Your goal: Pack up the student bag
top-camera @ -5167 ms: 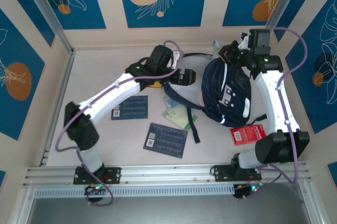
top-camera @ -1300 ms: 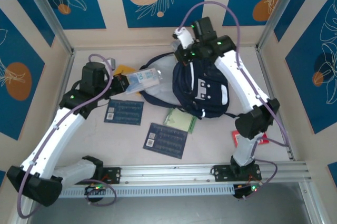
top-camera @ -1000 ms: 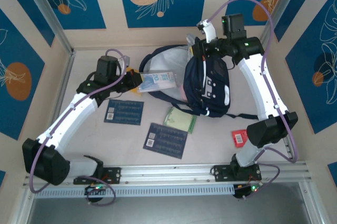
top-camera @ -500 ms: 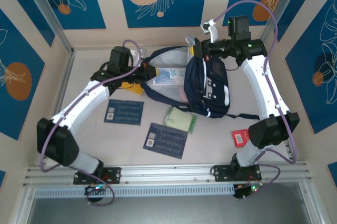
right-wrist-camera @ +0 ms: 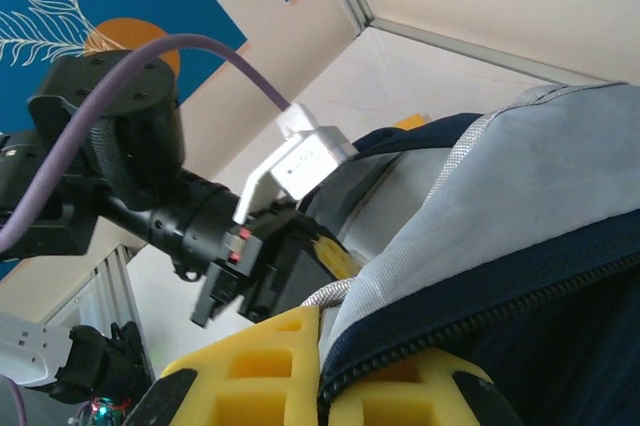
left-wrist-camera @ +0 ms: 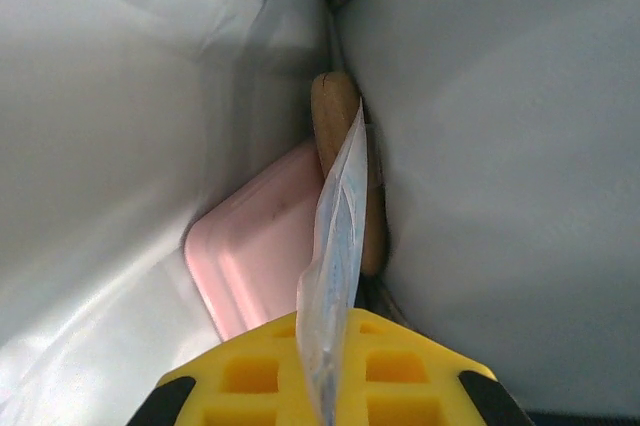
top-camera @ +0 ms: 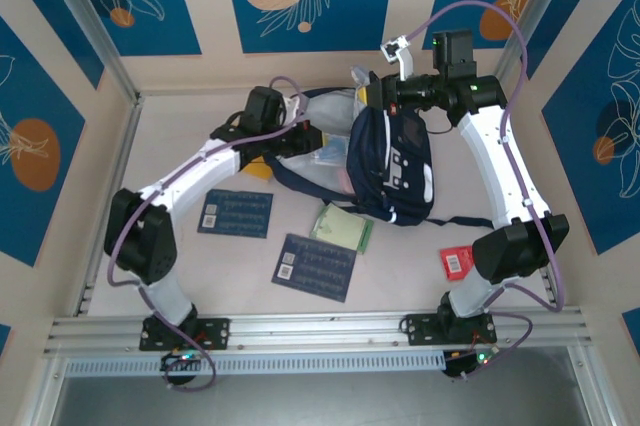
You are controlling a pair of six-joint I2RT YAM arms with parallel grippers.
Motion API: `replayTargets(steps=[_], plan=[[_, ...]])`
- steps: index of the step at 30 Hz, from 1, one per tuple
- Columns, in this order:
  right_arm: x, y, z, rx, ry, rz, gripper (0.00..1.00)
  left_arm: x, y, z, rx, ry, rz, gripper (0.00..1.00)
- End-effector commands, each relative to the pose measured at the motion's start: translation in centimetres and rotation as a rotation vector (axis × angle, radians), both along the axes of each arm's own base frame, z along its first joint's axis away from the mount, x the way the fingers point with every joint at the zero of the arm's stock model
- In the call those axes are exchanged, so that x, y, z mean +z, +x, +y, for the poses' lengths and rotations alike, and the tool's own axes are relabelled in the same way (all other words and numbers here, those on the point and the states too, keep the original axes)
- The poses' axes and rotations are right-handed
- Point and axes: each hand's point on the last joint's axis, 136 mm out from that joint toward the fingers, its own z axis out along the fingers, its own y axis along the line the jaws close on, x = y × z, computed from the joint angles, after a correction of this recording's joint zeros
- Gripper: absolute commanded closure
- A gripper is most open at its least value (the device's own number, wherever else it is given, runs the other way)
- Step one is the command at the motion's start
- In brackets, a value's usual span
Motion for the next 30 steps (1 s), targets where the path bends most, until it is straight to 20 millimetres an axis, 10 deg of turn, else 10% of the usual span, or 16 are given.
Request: replayTargets(steps=[1,10,15,19,30], plan=[[6.1,-2.6,1.3,0.098,0.098,-0.195,1.00,0.2,1.3,-2.9,-0.023,-0.042,-0.023,0.97],[4.6,-1.9,3.4,0.128,0.068,-0.168,1.00,-2.8,3.5,-11.2,-0.048,-0.088,0.029,0.89],[3.7,-1.0,2.9,0.089,0.039,-0.171,1.00,-3.4,2.5,-14.6,-0.108,-0.128,0.091,0.46],[2.6,0.4,1.3,0.011,-0.004,-0.166,1.00,-2.4,2.4,-12.6,-0.070,-0.086,0.066,0.23],[-0.5,6.1,-8.8,-0.399,-0.098,-0.147,1.00,2.3,1.3,-4.4,0.005,-0.015,-0.004,0.10]])
